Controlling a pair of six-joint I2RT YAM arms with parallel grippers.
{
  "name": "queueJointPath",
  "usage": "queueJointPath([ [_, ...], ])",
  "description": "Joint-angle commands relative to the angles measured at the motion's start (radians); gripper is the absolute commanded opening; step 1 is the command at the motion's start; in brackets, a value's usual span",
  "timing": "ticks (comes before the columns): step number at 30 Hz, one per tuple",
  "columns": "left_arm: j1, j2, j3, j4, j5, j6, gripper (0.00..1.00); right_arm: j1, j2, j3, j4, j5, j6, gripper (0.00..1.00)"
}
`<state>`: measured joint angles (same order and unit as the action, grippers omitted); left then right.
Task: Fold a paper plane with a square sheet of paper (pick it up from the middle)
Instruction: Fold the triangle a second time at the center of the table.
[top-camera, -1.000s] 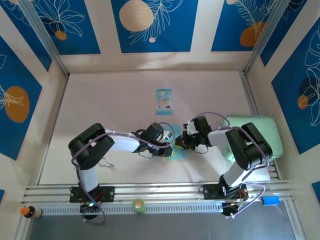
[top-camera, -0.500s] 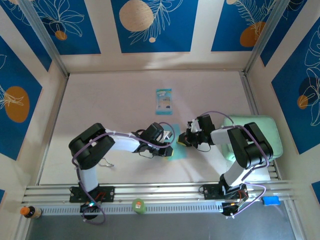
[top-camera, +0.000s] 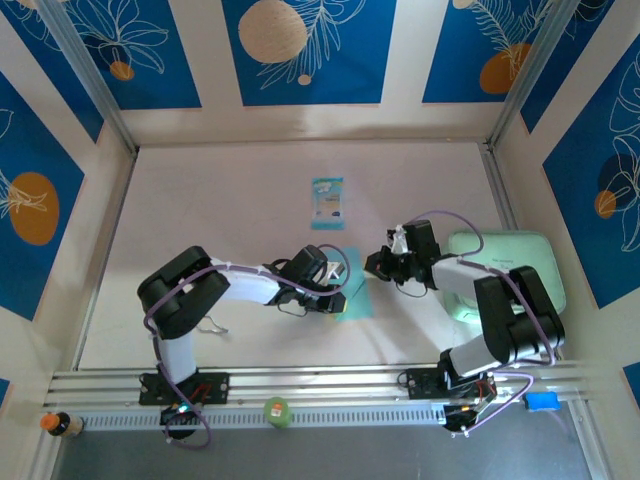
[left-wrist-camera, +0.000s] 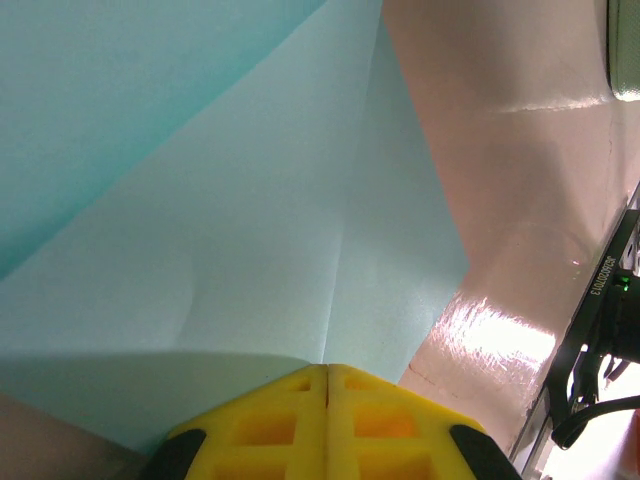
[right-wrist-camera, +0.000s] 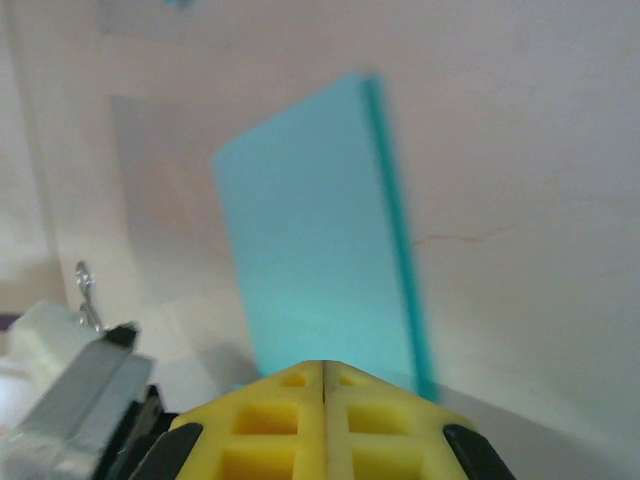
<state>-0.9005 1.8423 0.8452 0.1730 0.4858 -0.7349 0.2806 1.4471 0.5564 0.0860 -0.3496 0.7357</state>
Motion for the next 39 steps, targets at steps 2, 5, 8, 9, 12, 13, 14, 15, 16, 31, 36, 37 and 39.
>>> queueJointPath([
  [2, -0.005, 0.043, -0.031, -0.139, -0.037, 0.014, 0.0, 0.047, -0.022, -0.011, -0.022, -0.074, -0.018, 0.03],
  [5, -0.005, 0.038, -0.025, -0.147, -0.039, 0.017, 0.0, 0.086, 0.014, -0.006, -0.022, -0.094, -0.025, 0.03],
  [8, -0.005, 0.032, -0.019, -0.15, -0.039, 0.018, 0.0, 0.11, 0.072, 0.007, -0.038, -0.084, -0.026, 0.01],
  [9, -0.005, 0.029, -0.015, -0.154, -0.038, 0.02, 0.0, 0.113, 0.092, 0.007, -0.048, -0.065, -0.019, 0.0],
  [12, -0.005, 0.011, 0.006, -0.169, -0.038, 0.018, 0.0, 0.111, 0.131, -0.016, -0.042, -0.008, 0.02, 0.0],
  [13, -0.005, -0.002, 0.013, -0.17, -0.036, 0.014, 0.01, 0.109, 0.142, -0.022, -0.044, 0.011, 0.028, 0.0],
  [14, -0.004, -0.016, 0.019, -0.169, -0.034, 0.01, 0.04, 0.105, 0.151, -0.026, -0.046, 0.021, 0.033, 0.0],
  [15, -0.005, -0.035, 0.028, -0.168, -0.034, 0.004, 0.07, 0.102, 0.159, -0.031, -0.039, 0.019, 0.036, 0.0],
  [16, -0.004, -0.057, 0.037, -0.168, -0.036, -0.001, 0.09, 0.101, 0.162, -0.036, -0.029, 0.014, 0.039, 0.0],
  [31, 0.057, -0.162, 0.101, -0.182, -0.118, -0.064, 0.08, 0.101, 0.156, -0.05, -0.003, 0.012, 0.067, 0.0],
  [36, 0.051, -0.088, 0.109, -0.141, -0.016, -0.071, 0.05, 0.101, 0.156, -0.052, -0.002, 0.012, 0.074, 0.0],
  [37, 0.05, -0.072, 0.109, -0.134, 0.003, -0.073, 0.05, 0.101, 0.157, -0.052, 0.0, 0.011, 0.074, 0.0],
  [39, 0.046, -0.045, 0.115, -0.123, 0.031, -0.073, 0.05, 0.1, 0.159, -0.052, 0.0, 0.011, 0.076, 0.0],
])
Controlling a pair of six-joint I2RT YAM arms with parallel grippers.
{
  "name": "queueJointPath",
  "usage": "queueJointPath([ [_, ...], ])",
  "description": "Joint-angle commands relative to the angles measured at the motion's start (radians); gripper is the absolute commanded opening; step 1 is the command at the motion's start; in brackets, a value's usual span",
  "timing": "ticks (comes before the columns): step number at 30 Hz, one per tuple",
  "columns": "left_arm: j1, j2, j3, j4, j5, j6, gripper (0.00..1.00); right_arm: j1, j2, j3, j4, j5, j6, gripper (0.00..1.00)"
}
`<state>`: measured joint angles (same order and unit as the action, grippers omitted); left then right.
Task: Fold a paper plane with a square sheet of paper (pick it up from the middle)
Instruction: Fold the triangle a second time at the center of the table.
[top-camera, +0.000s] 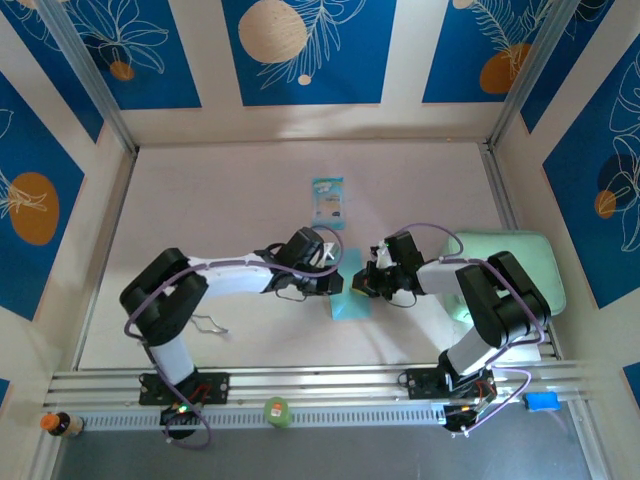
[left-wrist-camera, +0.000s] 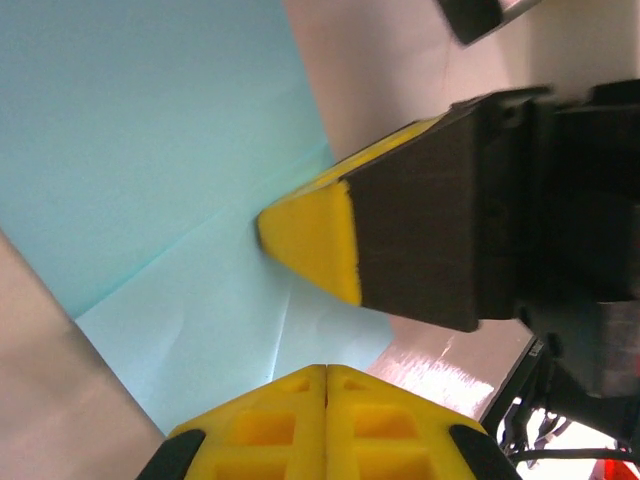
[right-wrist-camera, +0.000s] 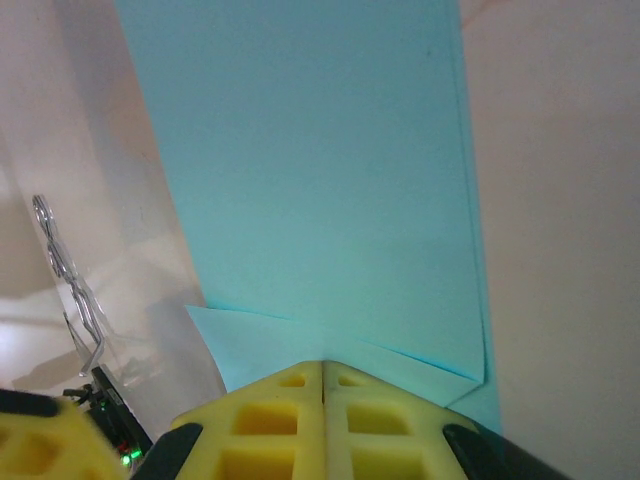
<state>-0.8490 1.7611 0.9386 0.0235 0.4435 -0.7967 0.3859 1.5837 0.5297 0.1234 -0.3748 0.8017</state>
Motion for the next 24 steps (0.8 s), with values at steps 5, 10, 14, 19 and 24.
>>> queueJointPath([
  [5, -0.018, 0.091, 0.049, 0.014, 0.093, 0.006, 0.05, -0.005, 0.024, -0.025, -0.038, 0.035, 0.011, 0.0],
  [10, -0.031, 0.123, 0.055, 0.041, 0.113, 0.008, 0.07, -0.006, 0.026, -0.025, -0.038, 0.034, 0.011, 0.0],
  [14, -0.039, 0.124, 0.067, 0.048, 0.106, 0.022, 0.07, -0.007, 0.032, -0.025, -0.038, 0.033, 0.011, 0.0],
  [19, -0.044, 0.163, 0.1, -0.03, 0.077, 0.045, 0.06, -0.008, 0.04, -0.023, -0.038, 0.03, 0.009, 0.0],
  [24, -0.044, 0.165, 0.04, -0.062, 0.056, 0.034, 0.05, -0.013, 0.045, -0.025, -0.038, 0.028, 0.008, 0.0],
])
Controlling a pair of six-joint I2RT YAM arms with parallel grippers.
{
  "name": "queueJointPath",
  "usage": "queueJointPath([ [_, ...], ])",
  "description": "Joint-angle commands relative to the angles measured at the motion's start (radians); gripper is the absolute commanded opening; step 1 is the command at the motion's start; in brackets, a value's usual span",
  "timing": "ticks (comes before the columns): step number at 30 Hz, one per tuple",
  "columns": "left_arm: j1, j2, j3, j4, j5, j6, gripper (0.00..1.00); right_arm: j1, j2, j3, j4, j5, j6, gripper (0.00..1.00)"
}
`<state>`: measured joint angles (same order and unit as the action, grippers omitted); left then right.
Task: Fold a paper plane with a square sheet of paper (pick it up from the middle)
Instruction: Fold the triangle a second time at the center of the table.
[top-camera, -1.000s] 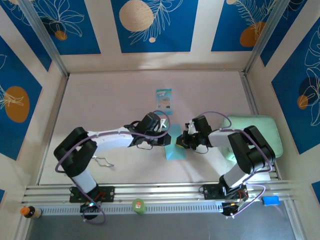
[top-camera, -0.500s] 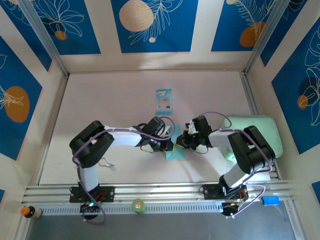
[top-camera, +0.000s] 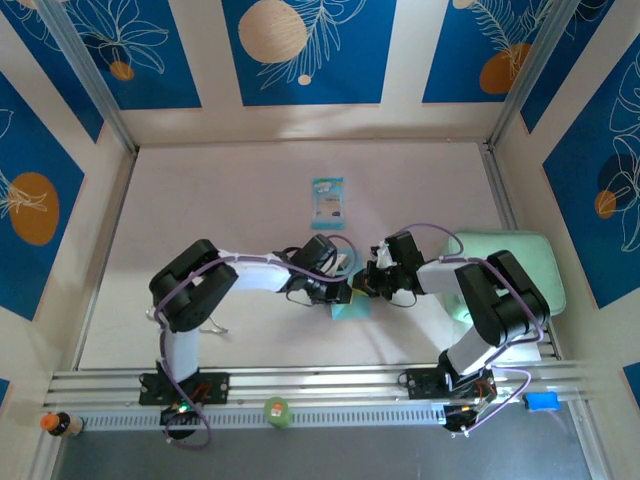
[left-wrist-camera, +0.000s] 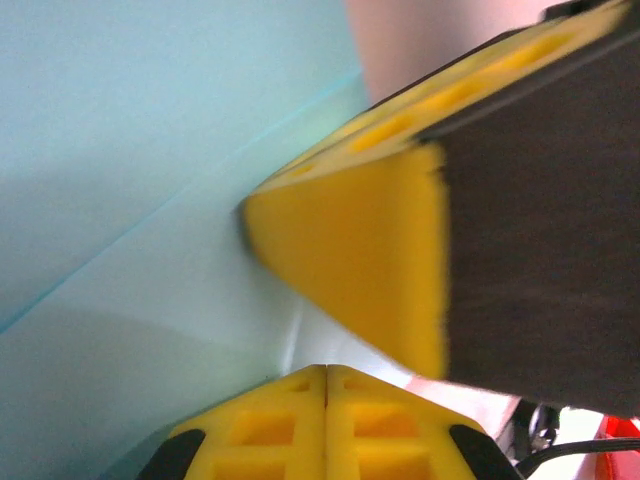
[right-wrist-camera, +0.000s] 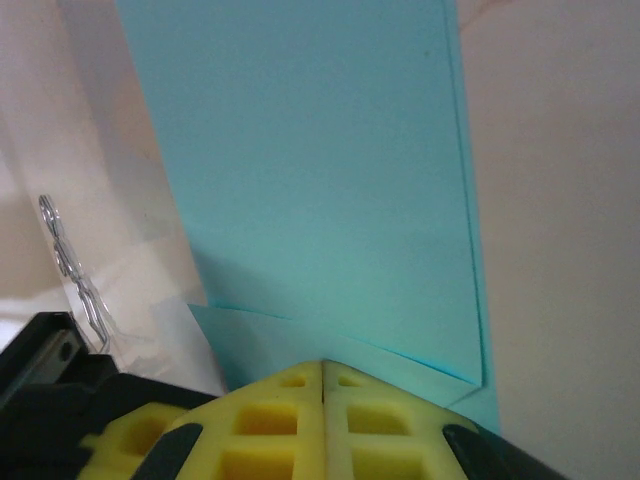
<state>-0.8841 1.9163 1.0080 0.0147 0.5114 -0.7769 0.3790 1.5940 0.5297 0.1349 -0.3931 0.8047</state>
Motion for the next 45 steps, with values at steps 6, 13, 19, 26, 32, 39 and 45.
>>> queueJointPath([
  [6, -0.012, -0.038, -0.108, -0.026, 0.026, 0.007, 0.06, -0.015, 0.041, -0.029, -0.049, 0.046, 0.0, 0.0],
  [13, -0.018, -0.097, -0.155, -0.046, 0.02, 0.015, 0.07, -0.017, 0.044, -0.027, -0.047, 0.041, -0.001, 0.0],
  [19, -0.021, -0.125, -0.166, -0.106, 0.011, 0.056, 0.07, -0.017, 0.039, -0.027, -0.047, 0.042, -0.001, 0.0],
  [26, -0.024, -0.152, -0.145, -0.138, 0.0, 0.097, 0.07, -0.017, 0.034, -0.027, -0.049, 0.04, -0.004, 0.0],
  [32, -0.024, -0.194, -0.096, -0.125, -0.067, 0.099, 0.09, -0.017, 0.027, -0.027, -0.039, 0.027, -0.006, 0.0],
  [39, -0.016, -0.119, -0.018, -0.158, -0.134, 0.099, 0.1, -0.017, 0.016, -0.03, -0.034, 0.02, -0.007, 0.0],
  [45, -0.017, -0.076, -0.052, -0.144, -0.144, 0.079, 0.07, -0.017, -0.003, -0.019, -0.03, -0.015, -0.02, 0.0],
])
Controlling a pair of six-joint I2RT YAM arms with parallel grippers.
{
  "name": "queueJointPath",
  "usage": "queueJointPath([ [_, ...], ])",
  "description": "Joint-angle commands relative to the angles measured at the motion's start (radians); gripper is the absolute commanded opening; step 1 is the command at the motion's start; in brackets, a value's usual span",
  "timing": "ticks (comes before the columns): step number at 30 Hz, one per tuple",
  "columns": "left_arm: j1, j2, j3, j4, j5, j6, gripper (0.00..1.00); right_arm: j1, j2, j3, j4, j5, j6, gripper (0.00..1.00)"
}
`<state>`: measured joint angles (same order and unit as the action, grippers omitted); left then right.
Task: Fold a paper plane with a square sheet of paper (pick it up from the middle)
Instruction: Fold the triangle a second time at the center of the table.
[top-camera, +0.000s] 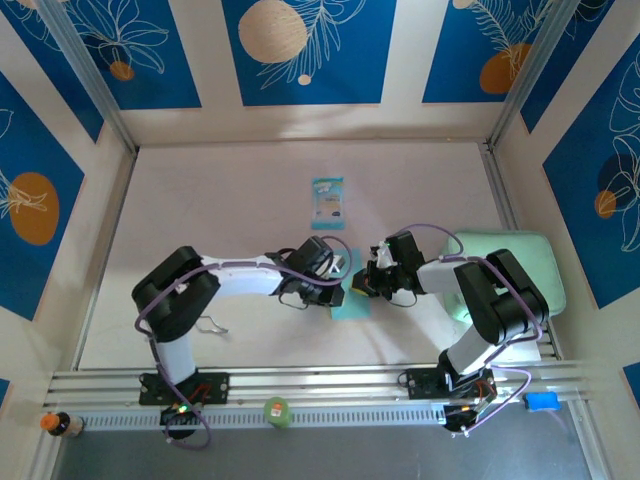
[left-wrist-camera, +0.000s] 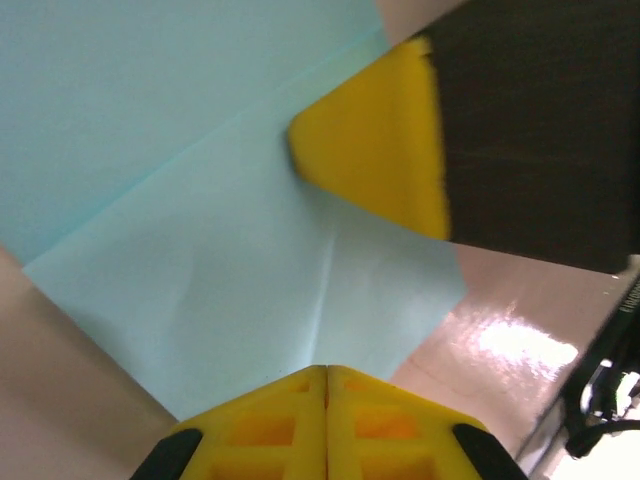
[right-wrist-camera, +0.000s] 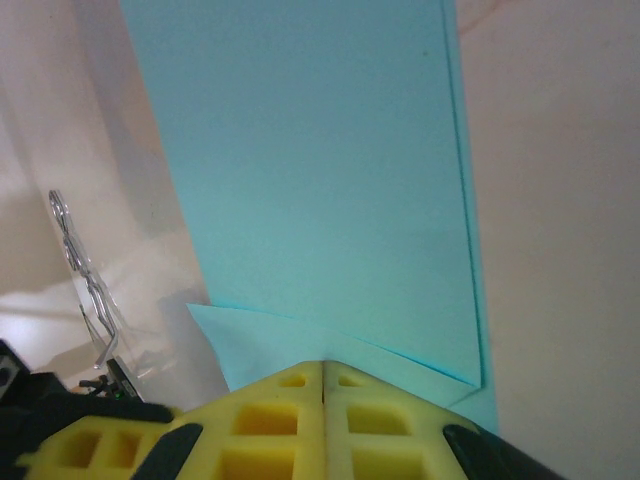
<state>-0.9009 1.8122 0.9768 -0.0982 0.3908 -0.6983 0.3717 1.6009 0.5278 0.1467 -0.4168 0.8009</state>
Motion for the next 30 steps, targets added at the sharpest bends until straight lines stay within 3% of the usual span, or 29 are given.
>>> queueJointPath([
  [1, -0.001, 0.032, -0.031, -0.029, -0.025, -0.004, 0.07, -0.01, -0.023, -0.011, -0.048, 0.005, -0.018, 0.0],
  [8, 0.0, 0.035, -0.1, 0.016, -0.019, -0.03, 0.03, 0.049, -0.127, 0.021, -0.115, 0.011, -0.053, 0.01],
  [15, 0.0, 0.033, -0.098, 0.014, -0.026, -0.032, 0.02, 0.119, -0.06, -0.001, -0.1, 0.057, -0.045, 0.0],
  [30, 0.0, 0.059, -0.12, 0.03, -0.017, -0.04, 0.0, -0.013, 0.004, 0.017, -0.053, 0.058, -0.052, 0.0],
])
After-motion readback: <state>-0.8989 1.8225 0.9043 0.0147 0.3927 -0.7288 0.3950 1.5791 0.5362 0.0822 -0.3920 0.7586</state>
